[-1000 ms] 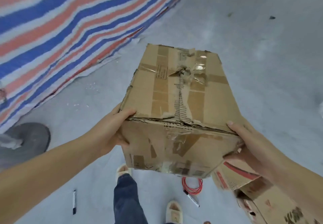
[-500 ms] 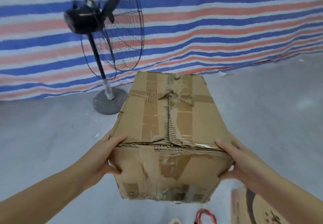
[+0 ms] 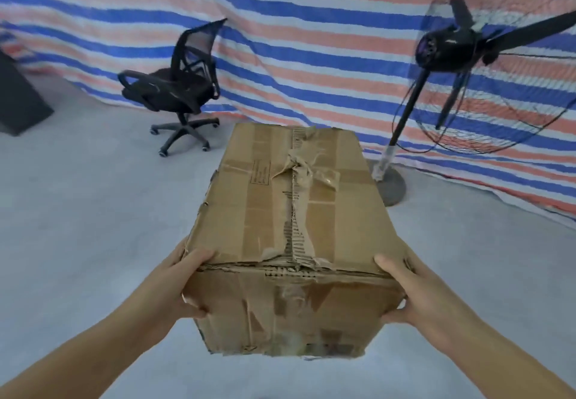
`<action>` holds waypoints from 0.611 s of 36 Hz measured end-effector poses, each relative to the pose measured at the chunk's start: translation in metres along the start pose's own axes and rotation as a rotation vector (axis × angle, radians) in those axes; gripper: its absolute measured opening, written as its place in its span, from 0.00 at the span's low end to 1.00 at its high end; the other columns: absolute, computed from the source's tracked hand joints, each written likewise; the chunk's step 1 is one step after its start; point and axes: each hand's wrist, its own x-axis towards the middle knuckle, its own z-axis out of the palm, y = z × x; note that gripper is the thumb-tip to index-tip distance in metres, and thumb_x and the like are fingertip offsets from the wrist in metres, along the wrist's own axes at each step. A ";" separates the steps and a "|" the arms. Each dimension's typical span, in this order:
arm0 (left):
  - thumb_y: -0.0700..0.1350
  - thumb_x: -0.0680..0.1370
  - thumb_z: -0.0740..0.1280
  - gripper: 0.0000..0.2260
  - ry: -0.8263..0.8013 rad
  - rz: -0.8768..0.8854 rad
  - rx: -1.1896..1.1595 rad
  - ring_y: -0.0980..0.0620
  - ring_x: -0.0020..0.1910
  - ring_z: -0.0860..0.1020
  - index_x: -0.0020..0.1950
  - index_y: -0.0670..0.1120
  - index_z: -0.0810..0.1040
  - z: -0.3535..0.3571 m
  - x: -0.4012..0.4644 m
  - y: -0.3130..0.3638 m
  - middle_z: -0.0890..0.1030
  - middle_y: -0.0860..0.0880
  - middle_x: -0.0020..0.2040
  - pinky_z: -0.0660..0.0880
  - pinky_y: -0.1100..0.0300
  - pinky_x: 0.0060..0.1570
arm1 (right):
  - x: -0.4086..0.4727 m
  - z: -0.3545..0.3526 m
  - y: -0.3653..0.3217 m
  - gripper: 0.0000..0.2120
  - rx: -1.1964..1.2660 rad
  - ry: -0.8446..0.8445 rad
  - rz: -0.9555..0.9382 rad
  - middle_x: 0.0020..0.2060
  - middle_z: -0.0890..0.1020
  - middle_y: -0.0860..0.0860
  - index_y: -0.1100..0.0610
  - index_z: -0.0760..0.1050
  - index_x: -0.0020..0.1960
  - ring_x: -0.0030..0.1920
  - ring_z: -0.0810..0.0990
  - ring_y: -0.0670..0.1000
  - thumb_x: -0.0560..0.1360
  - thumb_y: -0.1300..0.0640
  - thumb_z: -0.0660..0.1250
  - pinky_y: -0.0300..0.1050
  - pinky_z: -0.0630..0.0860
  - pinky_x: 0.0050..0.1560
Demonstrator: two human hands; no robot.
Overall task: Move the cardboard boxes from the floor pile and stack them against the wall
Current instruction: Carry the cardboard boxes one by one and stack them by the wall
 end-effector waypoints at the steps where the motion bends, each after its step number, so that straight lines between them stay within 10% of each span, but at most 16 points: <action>1: 0.48 0.78 0.65 0.10 0.028 0.006 -0.014 0.52 0.59 0.76 0.56 0.60 0.78 -0.020 0.000 0.000 0.80 0.58 0.57 0.77 0.38 0.52 | 0.006 0.021 -0.004 0.17 -0.021 -0.026 0.001 0.56 0.81 0.42 0.37 0.70 0.64 0.57 0.78 0.50 0.77 0.48 0.65 0.61 0.79 0.53; 22: 0.45 0.78 0.66 0.07 0.641 0.040 -0.348 0.49 0.43 0.78 0.54 0.51 0.80 -0.265 0.043 0.017 0.83 0.52 0.43 0.76 0.46 0.42 | 0.148 0.359 -0.106 0.17 -0.380 -0.570 -0.083 0.55 0.78 0.44 0.40 0.66 0.65 0.53 0.76 0.49 0.77 0.48 0.63 0.65 0.77 0.55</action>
